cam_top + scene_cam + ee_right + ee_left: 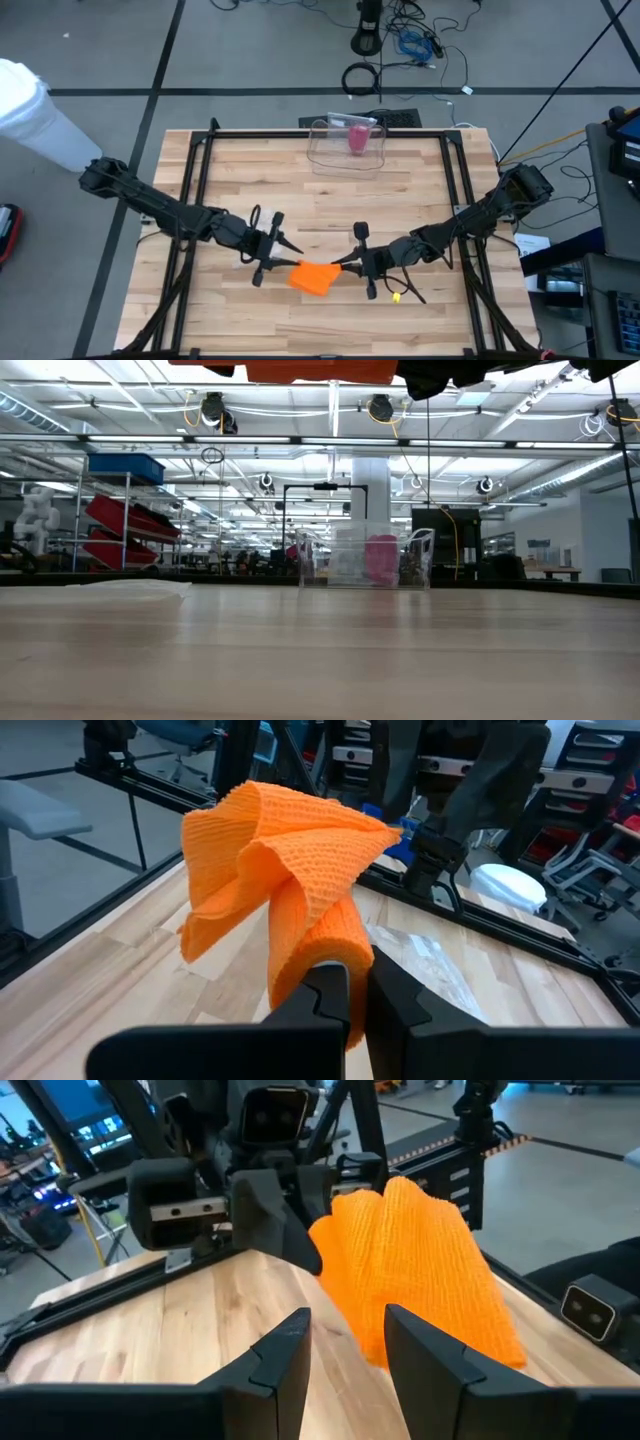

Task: Roll bandage
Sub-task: Roll the orange bandage

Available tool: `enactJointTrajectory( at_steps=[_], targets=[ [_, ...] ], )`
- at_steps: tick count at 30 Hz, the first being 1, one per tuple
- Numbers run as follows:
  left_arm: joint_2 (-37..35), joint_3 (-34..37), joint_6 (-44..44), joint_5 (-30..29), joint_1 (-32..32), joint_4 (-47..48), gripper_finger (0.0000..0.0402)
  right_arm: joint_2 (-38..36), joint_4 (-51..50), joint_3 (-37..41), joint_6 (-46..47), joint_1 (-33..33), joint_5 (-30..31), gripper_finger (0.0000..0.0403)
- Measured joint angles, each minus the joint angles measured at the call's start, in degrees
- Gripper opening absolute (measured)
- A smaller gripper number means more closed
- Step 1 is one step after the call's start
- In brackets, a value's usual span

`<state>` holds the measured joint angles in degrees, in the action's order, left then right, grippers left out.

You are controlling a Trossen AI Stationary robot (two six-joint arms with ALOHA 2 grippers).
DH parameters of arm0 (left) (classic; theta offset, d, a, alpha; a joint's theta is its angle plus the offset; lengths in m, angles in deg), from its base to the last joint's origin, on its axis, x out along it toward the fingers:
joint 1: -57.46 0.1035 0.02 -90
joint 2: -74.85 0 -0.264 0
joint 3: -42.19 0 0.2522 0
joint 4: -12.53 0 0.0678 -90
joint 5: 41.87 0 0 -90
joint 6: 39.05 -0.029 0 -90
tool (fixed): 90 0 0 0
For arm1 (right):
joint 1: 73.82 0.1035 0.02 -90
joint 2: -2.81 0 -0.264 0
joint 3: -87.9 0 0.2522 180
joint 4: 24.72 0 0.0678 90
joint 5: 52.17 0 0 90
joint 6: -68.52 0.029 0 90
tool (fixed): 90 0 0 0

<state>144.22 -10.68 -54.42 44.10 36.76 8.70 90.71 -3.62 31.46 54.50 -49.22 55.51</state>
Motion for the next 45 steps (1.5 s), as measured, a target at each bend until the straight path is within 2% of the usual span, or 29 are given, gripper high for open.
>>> enactJointTrajectory(
  at_steps=[6, 17, 22, 29, 36, 42, 45],
  targets=[
    [0.02, 0.00, 0.06, 2.82, 0.61, 1.17, 0.0119, 0.00, 0.01, 0.01, -0.04, 0.00, 0.19, 0.0004],
    [0.02, -0.02, 0.05, 4.12, 0.88, 1.91, 0.0032, -0.02, 0.62, 0.02, -0.52, 0.00, 0.24, 0.0004],
    [0.02, -0.02, -0.12, 3.96, 1.42, 1.91, 0.0005, -0.02, 0.75, 0.02, -2.45, 0.00, 0.24, 0.0004],
    [0.02, -0.08, -3.46, 3.90, 1.50, -0.39, 0.0018, -0.02, -0.06, 0.02, -4.62, 0.00, 0.46, 0.0004],
    [0.02, -0.11, -3.53, 3.80, 1.50, -0.84, 0.0030, -0.02, -0.39, 0.02, -13.43, -0.04, 0.50, 0.0004],
    [0.02, -0.11, -2.94, 3.80, 1.45, 0.26, 0.0030, -0.02, -0.11, 0.02, -13.97, -0.11, 0.51, 0.0004],
    [0.02, -0.11, 0.68, 3.82, 1.20, 0.68, 0.0031, -0.02, 0.01, 0.02, -15.16, -0.20, 1.81, 0.0004]
  ],
)
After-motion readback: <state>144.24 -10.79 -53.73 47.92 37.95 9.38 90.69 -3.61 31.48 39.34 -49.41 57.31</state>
